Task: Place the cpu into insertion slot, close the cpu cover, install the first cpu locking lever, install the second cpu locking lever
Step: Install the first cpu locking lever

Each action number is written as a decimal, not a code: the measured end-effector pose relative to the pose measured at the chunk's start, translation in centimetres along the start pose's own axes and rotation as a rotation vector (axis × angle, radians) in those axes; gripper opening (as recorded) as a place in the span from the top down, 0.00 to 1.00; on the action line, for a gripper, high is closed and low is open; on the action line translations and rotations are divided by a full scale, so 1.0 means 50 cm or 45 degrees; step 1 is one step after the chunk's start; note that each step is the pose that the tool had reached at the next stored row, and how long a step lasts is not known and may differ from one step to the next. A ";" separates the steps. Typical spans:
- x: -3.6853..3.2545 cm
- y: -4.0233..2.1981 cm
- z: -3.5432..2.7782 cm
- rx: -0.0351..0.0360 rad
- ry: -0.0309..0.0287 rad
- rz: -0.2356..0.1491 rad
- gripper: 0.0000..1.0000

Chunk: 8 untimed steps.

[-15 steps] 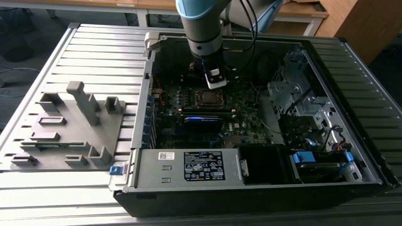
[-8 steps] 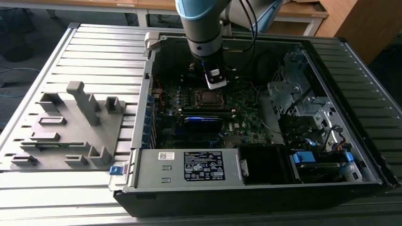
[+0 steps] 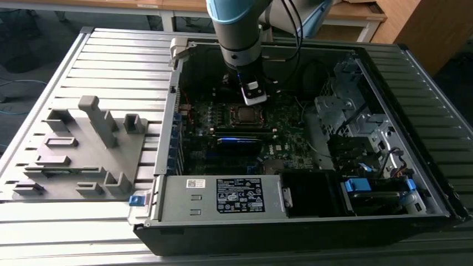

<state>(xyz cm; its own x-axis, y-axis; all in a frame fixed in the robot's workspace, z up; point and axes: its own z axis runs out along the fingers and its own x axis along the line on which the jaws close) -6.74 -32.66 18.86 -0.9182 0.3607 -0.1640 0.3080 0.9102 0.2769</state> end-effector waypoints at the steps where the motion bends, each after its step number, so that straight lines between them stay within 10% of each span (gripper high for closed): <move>1: -0.002 0.001 0.001 -0.0030 0.0004 0.001 0.89; 8: -0.006 0.007 -0.019 -0.0034 0.0008 0.001 0.89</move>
<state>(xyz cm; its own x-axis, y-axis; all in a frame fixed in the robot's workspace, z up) -6.62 -32.66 19.91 -0.9181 0.3611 -0.1633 0.3080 0.9094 0.2795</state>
